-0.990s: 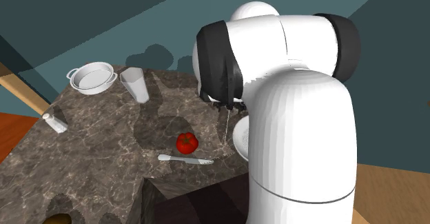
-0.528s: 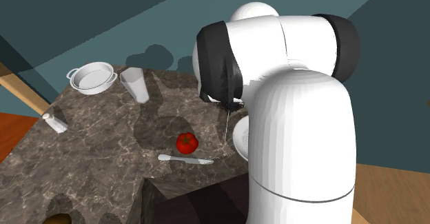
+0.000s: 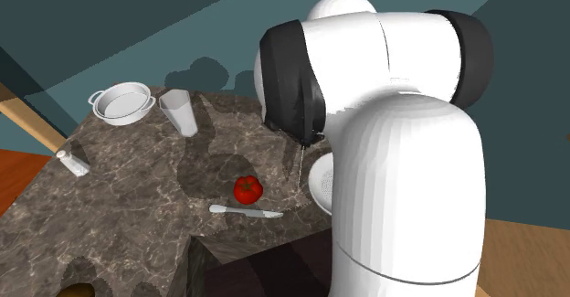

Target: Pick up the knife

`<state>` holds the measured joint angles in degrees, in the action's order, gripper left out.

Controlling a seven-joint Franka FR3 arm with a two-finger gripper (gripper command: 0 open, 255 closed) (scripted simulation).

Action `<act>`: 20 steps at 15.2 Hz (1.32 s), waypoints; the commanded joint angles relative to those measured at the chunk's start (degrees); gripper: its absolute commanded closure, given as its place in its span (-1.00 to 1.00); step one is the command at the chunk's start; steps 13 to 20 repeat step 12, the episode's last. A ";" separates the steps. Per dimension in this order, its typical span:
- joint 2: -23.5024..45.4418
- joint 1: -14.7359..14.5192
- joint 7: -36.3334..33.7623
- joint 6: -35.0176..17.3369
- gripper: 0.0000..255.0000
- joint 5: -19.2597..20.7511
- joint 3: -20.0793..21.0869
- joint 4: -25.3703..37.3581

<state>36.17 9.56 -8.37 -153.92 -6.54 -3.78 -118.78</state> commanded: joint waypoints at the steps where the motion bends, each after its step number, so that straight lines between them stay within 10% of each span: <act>1: -1.43 -0.16 -0.15 1.06 1.00 0.17 -0.20 -0.38; 20: -7.86 -0.78 -0.81 5.93 1.00 1.04 -1.03 -1.94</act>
